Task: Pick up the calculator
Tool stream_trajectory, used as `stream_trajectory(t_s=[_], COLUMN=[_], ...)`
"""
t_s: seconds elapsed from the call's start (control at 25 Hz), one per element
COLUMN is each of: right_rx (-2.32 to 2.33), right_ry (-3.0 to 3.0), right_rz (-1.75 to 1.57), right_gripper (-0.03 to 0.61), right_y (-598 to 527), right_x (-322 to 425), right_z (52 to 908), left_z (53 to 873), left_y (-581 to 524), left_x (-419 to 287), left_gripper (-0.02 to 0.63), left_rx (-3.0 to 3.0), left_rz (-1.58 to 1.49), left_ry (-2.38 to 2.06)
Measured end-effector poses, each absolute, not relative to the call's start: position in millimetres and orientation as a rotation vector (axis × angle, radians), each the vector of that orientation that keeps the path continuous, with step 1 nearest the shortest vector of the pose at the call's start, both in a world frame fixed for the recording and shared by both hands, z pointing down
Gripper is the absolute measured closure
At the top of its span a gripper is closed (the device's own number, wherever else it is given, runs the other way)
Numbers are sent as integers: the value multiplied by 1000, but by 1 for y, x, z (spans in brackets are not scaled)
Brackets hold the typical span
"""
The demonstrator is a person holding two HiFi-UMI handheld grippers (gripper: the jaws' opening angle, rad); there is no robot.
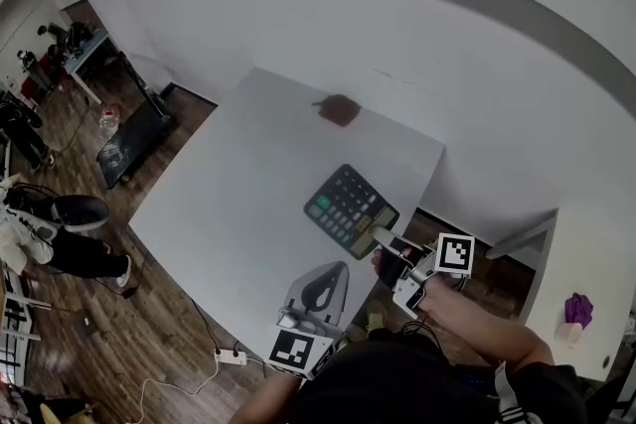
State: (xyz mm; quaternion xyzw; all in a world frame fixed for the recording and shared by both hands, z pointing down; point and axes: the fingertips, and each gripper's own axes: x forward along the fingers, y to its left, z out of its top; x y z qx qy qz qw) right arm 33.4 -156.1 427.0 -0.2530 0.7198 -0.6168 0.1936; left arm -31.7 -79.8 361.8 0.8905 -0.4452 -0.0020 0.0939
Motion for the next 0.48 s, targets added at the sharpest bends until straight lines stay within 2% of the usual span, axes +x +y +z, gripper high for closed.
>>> stream_trajectory(t_s=[0.48], right_rx=[-642], right_ry=[2105], right_rz=[-1631], right_gripper=[526], right_y=[-146], right_x=[27], right_z=[396], left_z=[346], left_y=[-79], left_x=[-35], left_gripper=[607], left_rx=[2671], left_rz=[-54], left_ry=[-1333])
